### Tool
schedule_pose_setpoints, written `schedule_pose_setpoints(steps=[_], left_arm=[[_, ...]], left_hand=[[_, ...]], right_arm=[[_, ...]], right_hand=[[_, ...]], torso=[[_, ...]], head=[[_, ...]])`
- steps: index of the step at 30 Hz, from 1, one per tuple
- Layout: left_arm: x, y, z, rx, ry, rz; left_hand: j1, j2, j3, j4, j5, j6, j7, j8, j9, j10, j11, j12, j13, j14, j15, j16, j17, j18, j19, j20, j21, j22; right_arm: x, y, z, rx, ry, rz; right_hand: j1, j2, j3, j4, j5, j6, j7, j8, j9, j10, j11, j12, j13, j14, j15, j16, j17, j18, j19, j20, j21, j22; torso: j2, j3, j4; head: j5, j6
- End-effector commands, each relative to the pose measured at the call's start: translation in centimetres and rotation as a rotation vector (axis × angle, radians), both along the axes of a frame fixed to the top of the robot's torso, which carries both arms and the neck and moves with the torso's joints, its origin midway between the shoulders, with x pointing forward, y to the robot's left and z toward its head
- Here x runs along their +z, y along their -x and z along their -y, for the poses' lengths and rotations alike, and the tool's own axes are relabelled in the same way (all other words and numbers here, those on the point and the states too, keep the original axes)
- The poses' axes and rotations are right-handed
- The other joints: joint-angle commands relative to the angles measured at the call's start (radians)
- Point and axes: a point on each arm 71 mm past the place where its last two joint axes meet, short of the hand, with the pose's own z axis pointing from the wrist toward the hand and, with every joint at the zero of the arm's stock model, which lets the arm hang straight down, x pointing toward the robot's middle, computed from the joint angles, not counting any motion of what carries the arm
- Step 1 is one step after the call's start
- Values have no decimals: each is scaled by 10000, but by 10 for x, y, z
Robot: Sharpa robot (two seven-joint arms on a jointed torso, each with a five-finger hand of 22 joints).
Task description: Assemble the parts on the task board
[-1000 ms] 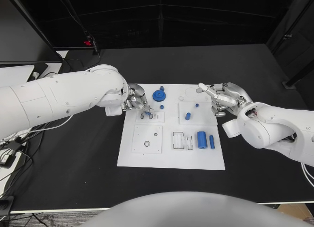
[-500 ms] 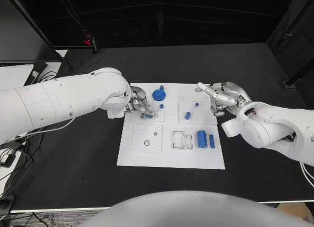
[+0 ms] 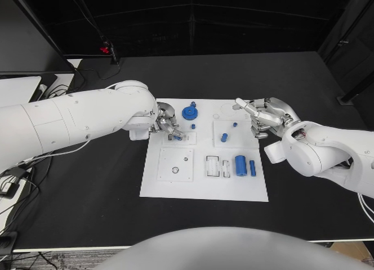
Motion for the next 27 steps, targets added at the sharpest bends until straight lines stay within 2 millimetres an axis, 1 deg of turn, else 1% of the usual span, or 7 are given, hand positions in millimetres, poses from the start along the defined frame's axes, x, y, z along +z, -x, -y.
schedule_pose_setpoints(steps=[1,10,13,16,24,27], left_arm=[[0,-2,-2,137,-190,254],[0,-2,-1,88,-256,188],[0,-2,-1,58,-290,145],[-1,-2,-1,42,-325,70],[-2,-3,0,23,-269,-151],[-2,-2,2,-16,-222,-217]], left_hand=[[541,604,694,-616,37,317,-262,52,11,1099,-48,-15,2601,1011,-13,8,2634,-64,1043,68,31,2629],[507,574,773,-611,39,329,-258,30,43,1099,-45,-15,2601,1011,-14,8,2634,-64,1043,79,31,2629],[493,563,793,-609,40,328,-257,21,51,1099,-43,-15,2601,1011,-14,8,2634,-64,1043,82,31,2629],[479,554,810,-606,39,332,-255,16,60,1099,-42,-15,2601,1011,-13,8,2634,-64,1043,87,31,2629],[430,540,861,-602,35,342,-251,-1,85,1099,-39,-15,2601,1011,-11,8,2634,-64,1043,101,31,2629],[430,540,861,-602,35,342,-251,-1,85,1099,-39,-15,2601,1011,-11,8,2634,-64,1043,101,31,2629]], right_arm=[[1,0,-1,5,-45,37],[0,0,-1,-23,-33,18],[0,0,-1,-19,-34,13],[0,0,-1,-31,-32,25],[0,0,0,-80,-55,26],[0,0,0,-93,-81,6]], right_hand=[[-3,40,-48,-9,45,-73,228,42,-3,1058,44,25,2633,1039,74,25,2634,92,-17,28,-45,1996],[-3,40,-48,-9,45,-73,228,42,-3,1058,44,25,2633,1039,74,25,2634,92,-17,28,-45,1996],[-3,40,-48,-9,45,-73,228,42,-3,1058,44,25,2633,1039,74,25,2634,92,-17,28,-45,1996],[-7,48,-51,-6,53,-78,228,52,-3,1058,44,25,2633,1039,74,25,2634,92,-16,28,-45,1996],[-12,56,-54,-3,62,-83,228,62,-3,1058,44,25,2633,1039,73,25,2634,91,-15,27,-45,1996],[-12,56,-54,-3,62,-83,228,62,-3,1058,44,25,2633,1039,73,25,2634,91,-15,27,-45,1996]], torso=[[0,2,-3],[1,3,-18],[3,7,-10],[4,1,-15],[2,8,0],[-3,2,-15]], head=[[-4,2],[-5,-17],[-34,-30],[-19,-31],[-16,-40],[-9,-45]])
